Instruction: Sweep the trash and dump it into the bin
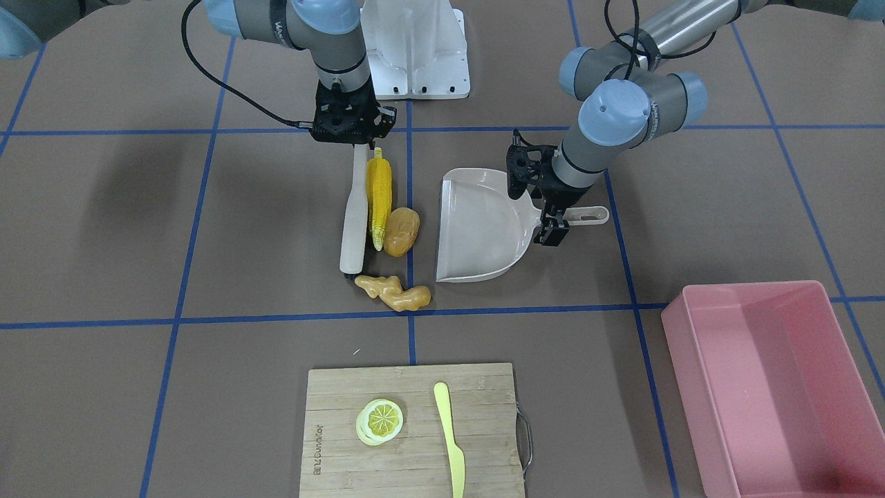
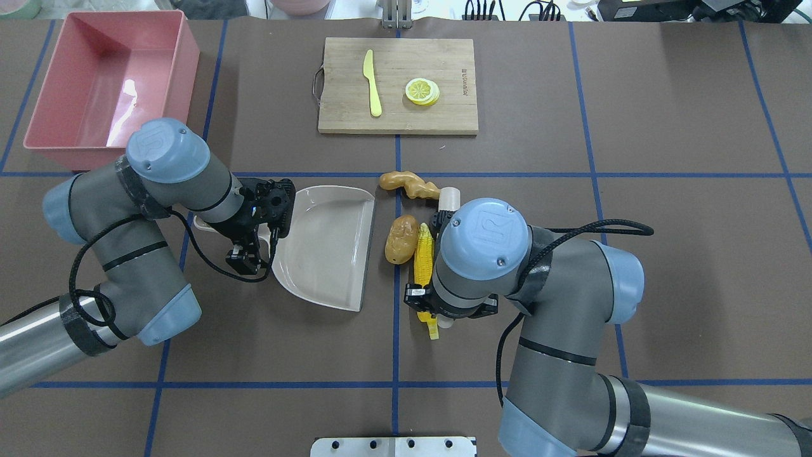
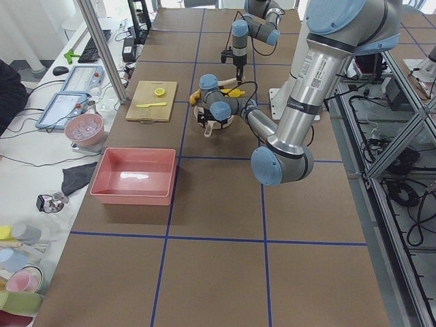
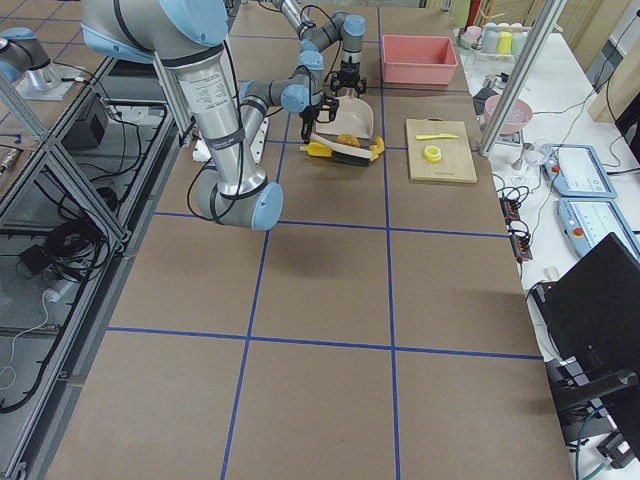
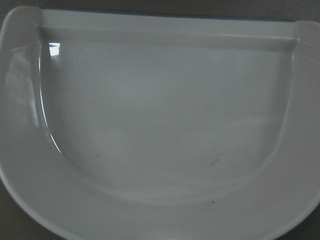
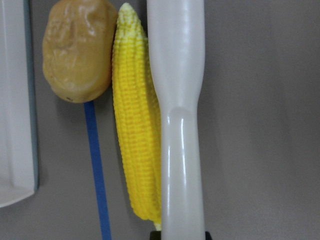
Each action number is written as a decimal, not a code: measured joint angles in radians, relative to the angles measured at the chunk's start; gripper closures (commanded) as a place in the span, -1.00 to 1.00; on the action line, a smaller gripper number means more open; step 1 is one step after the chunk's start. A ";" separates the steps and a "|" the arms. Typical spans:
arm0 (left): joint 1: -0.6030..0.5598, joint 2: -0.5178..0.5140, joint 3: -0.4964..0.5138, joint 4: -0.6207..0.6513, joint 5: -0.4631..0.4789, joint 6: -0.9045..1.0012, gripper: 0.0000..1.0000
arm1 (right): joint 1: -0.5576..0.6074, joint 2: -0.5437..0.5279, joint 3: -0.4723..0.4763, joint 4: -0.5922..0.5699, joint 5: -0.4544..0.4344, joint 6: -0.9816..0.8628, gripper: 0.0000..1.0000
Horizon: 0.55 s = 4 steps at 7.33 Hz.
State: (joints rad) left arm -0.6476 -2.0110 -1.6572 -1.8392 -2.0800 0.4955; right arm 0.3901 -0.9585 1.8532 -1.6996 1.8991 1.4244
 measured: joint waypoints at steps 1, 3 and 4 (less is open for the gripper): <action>0.000 0.000 0.000 0.000 0.000 0.000 -0.96 | 0.013 0.044 -0.048 0.000 0.002 0.001 1.00; 0.000 0.000 0.000 0.001 0.001 0.000 -0.96 | 0.039 0.135 -0.152 -0.001 0.010 0.001 1.00; 0.000 0.000 -0.001 0.000 0.001 0.000 -0.96 | 0.057 0.171 -0.189 -0.002 0.027 0.000 1.00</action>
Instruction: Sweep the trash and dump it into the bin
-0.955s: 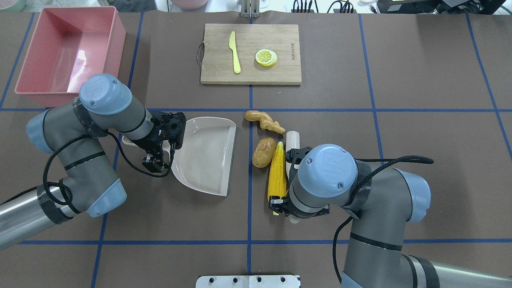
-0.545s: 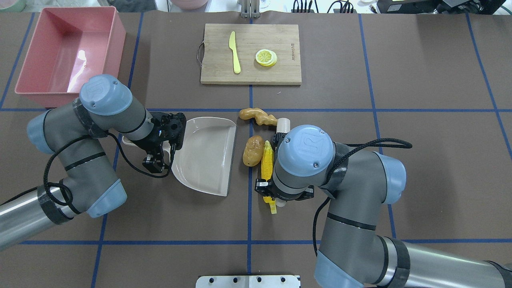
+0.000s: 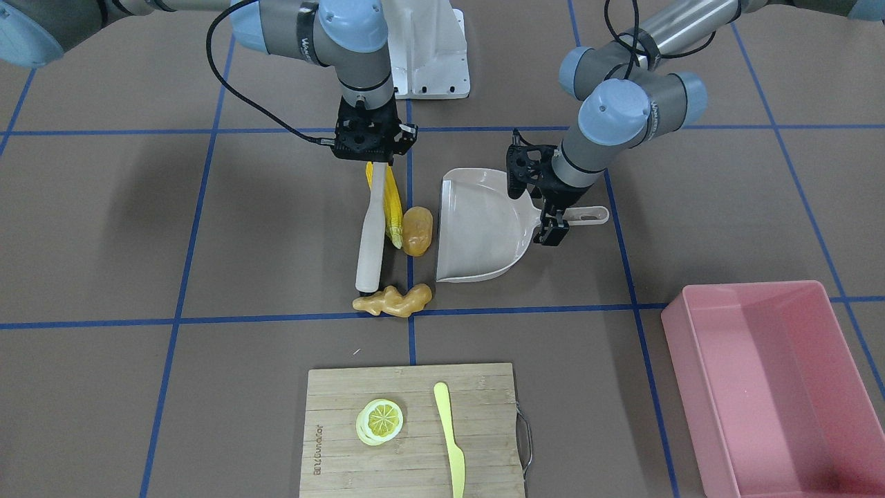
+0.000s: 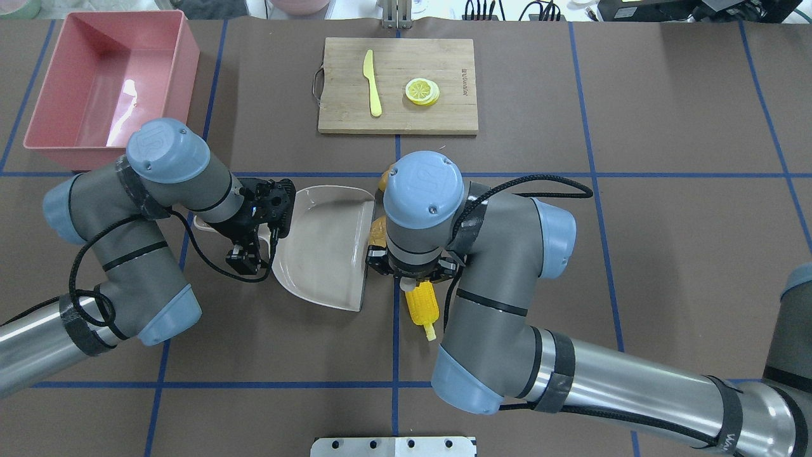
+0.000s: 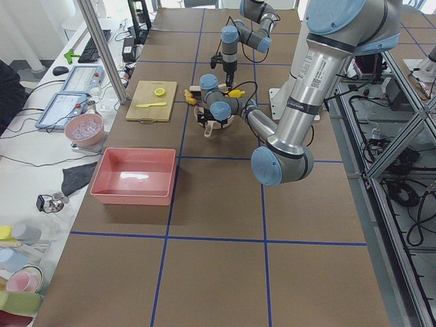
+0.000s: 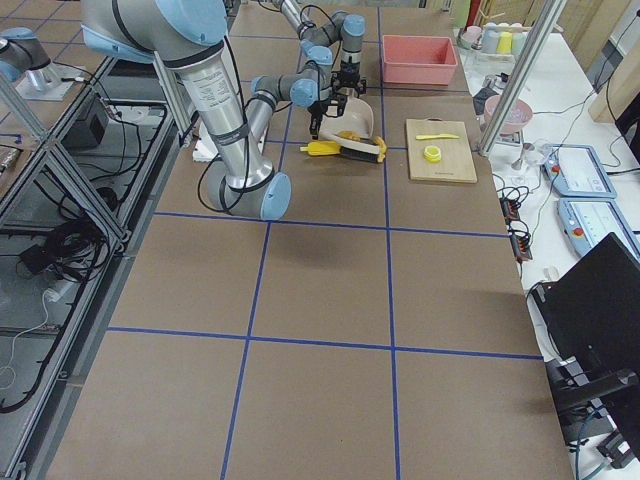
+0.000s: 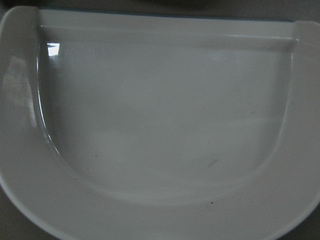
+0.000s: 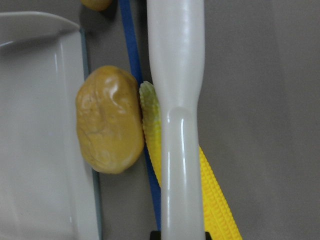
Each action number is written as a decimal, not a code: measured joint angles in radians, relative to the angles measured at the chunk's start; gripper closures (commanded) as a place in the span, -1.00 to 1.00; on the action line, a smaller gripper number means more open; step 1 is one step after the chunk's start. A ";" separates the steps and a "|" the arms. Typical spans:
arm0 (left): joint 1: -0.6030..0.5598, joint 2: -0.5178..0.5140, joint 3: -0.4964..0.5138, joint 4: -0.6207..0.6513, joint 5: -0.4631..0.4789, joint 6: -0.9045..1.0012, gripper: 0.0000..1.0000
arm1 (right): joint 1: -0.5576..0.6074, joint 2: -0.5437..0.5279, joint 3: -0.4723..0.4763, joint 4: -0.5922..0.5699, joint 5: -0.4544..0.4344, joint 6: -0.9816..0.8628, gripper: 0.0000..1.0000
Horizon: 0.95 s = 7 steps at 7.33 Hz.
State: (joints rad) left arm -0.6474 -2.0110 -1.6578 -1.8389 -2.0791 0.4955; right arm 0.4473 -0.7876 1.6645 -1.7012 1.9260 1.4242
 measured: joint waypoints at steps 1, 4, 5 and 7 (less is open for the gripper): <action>0.000 0.000 0.000 0.000 0.000 0.000 -0.96 | 0.013 0.016 -0.014 0.000 0.022 -0.004 1.00; 0.001 0.000 -0.001 0.000 0.000 0.000 -0.96 | 0.020 -0.046 0.088 -0.014 0.091 -0.013 1.00; 0.001 0.000 -0.002 0.000 0.000 0.000 -0.96 | 0.011 -0.070 0.133 -0.035 0.092 -0.029 1.00; 0.001 0.001 -0.003 0.000 0.000 -0.001 -0.96 | -0.025 -0.084 0.205 -0.112 0.082 -0.094 1.00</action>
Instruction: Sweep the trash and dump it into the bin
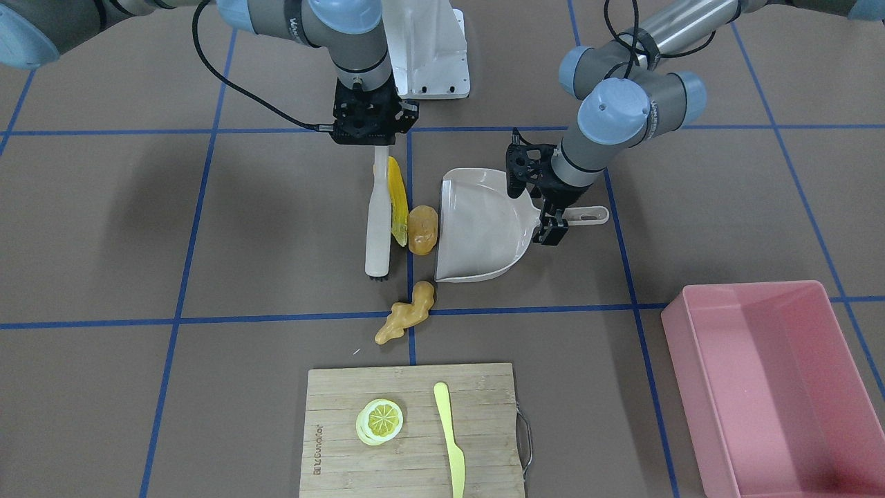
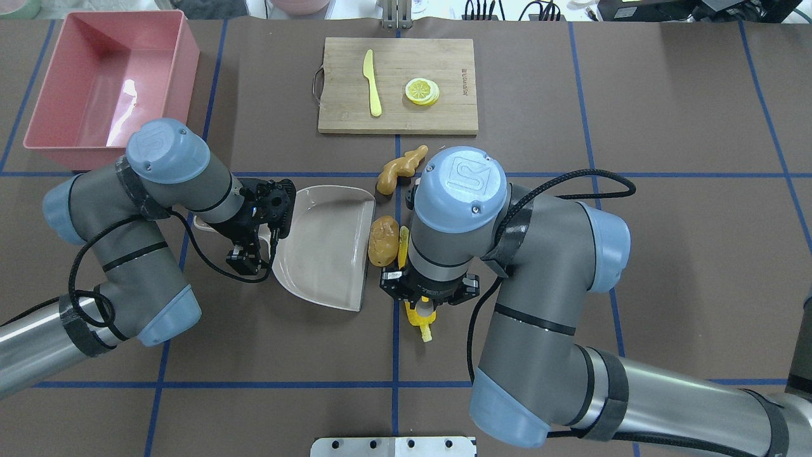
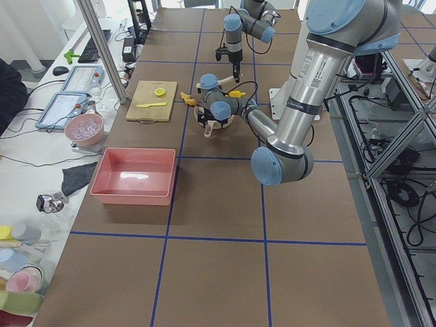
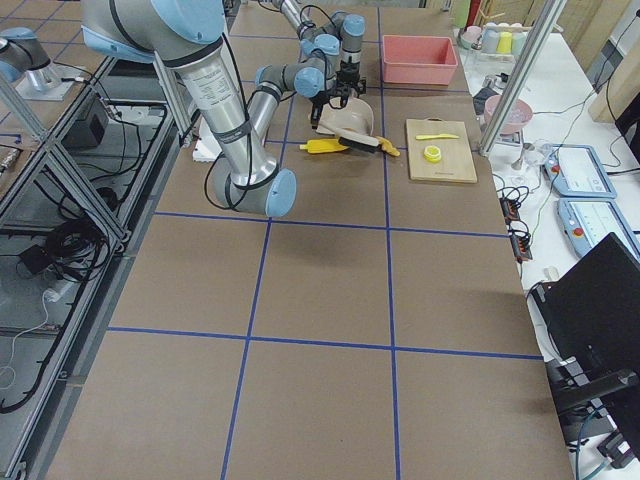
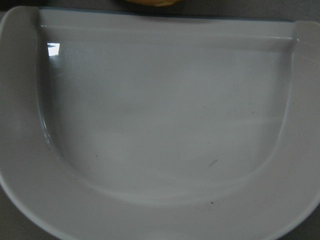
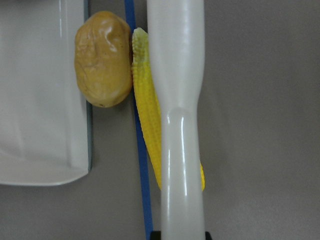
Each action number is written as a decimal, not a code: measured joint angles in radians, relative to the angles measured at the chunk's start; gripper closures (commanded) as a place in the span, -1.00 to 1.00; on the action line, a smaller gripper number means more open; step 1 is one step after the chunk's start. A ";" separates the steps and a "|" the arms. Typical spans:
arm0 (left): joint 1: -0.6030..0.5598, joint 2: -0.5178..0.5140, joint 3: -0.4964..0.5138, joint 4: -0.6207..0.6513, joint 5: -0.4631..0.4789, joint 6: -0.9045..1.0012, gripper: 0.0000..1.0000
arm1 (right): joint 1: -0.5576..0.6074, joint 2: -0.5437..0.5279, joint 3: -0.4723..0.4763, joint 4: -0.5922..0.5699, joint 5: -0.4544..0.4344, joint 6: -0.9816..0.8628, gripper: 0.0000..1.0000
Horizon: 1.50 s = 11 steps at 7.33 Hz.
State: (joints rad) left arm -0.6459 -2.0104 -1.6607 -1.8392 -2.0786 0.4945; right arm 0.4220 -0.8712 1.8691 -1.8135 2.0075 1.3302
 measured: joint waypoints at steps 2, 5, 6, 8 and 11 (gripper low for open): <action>0.001 0.000 -0.001 0.000 0.000 0.000 -0.96 | -0.067 -0.014 0.070 -0.098 -0.039 -0.038 1.00; 0.002 0.001 -0.003 0.000 0.000 -0.001 -0.96 | -0.085 -0.063 0.190 -0.254 -0.066 -0.112 1.00; 0.002 0.001 -0.003 0.000 0.000 -0.001 -0.96 | -0.096 -0.082 0.214 -0.274 -0.083 -0.128 1.00; 0.003 0.001 -0.004 0.000 0.000 -0.001 -0.96 | -0.167 -0.099 0.224 -0.277 -0.133 -0.126 1.00; 0.005 0.002 -0.003 0.000 -0.001 -0.001 -0.96 | -0.196 -0.107 0.170 -0.174 -0.148 -0.073 1.00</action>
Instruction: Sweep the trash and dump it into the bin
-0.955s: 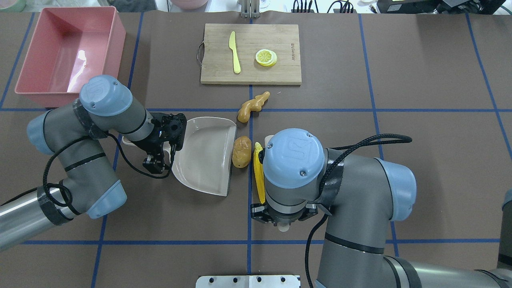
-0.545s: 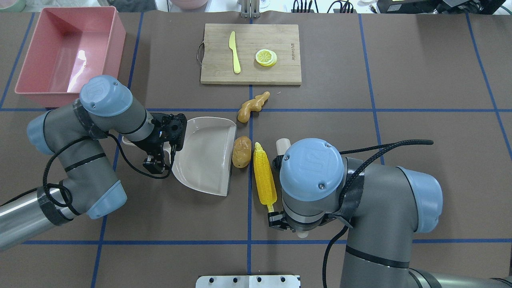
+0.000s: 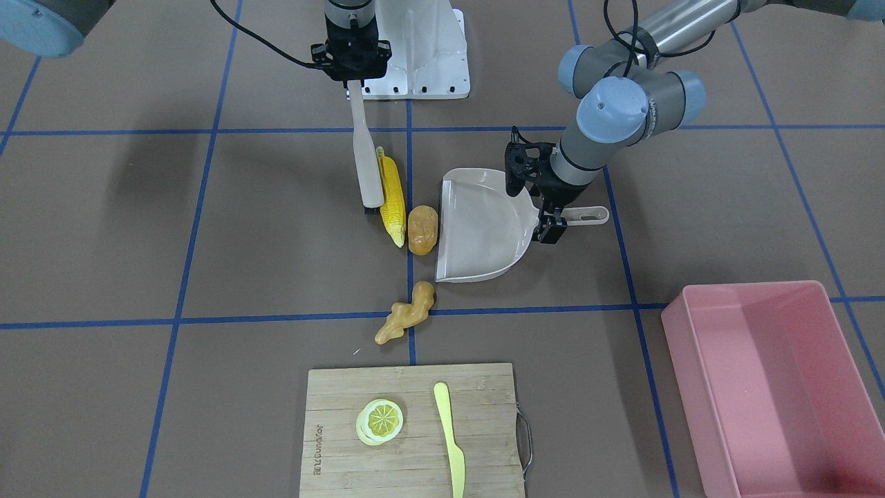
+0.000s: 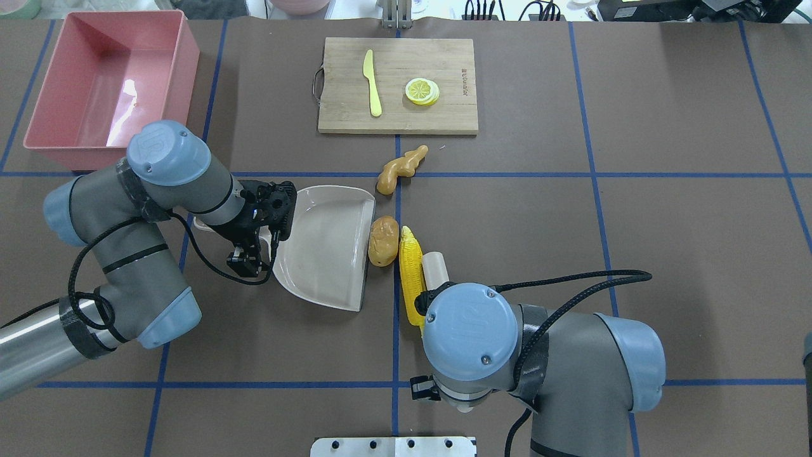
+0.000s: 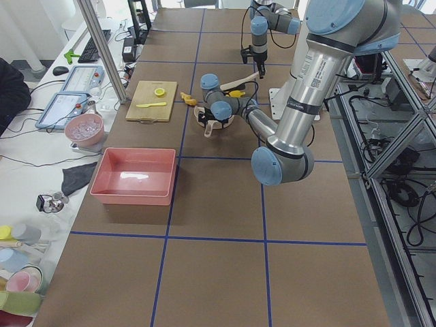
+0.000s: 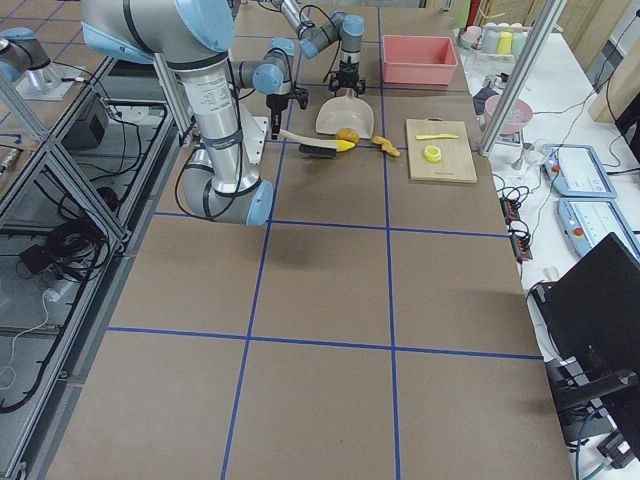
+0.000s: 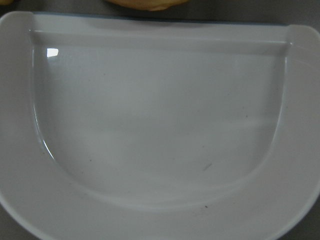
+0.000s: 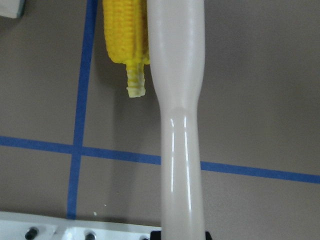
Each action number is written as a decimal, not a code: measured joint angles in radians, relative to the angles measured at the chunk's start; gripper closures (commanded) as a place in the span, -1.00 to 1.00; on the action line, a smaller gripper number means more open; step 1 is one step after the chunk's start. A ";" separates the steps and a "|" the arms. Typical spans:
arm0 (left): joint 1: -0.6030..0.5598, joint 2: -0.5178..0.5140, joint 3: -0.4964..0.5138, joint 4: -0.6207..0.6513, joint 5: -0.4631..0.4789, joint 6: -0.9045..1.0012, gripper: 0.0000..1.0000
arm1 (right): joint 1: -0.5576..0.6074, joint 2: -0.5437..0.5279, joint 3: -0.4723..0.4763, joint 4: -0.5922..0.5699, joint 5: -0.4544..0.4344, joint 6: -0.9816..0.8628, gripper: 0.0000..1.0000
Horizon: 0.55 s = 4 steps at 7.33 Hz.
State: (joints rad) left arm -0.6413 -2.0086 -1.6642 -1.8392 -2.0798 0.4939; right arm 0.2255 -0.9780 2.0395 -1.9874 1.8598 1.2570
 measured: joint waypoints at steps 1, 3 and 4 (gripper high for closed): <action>0.000 0.000 0.001 0.000 0.000 0.000 -0.96 | 0.024 0.000 -0.024 0.029 0.005 0.010 1.00; 0.000 0.002 0.000 0.000 0.000 0.000 -0.96 | 0.089 -0.007 -0.079 0.111 0.056 0.017 1.00; 0.000 0.002 -0.001 0.000 0.000 0.000 -0.96 | 0.119 -0.008 -0.114 0.160 0.090 0.020 1.00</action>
State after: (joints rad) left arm -0.6412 -2.0062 -1.6651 -1.8392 -2.0801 0.4940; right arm 0.3449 -0.9857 1.9257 -1.8269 1.9496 1.2767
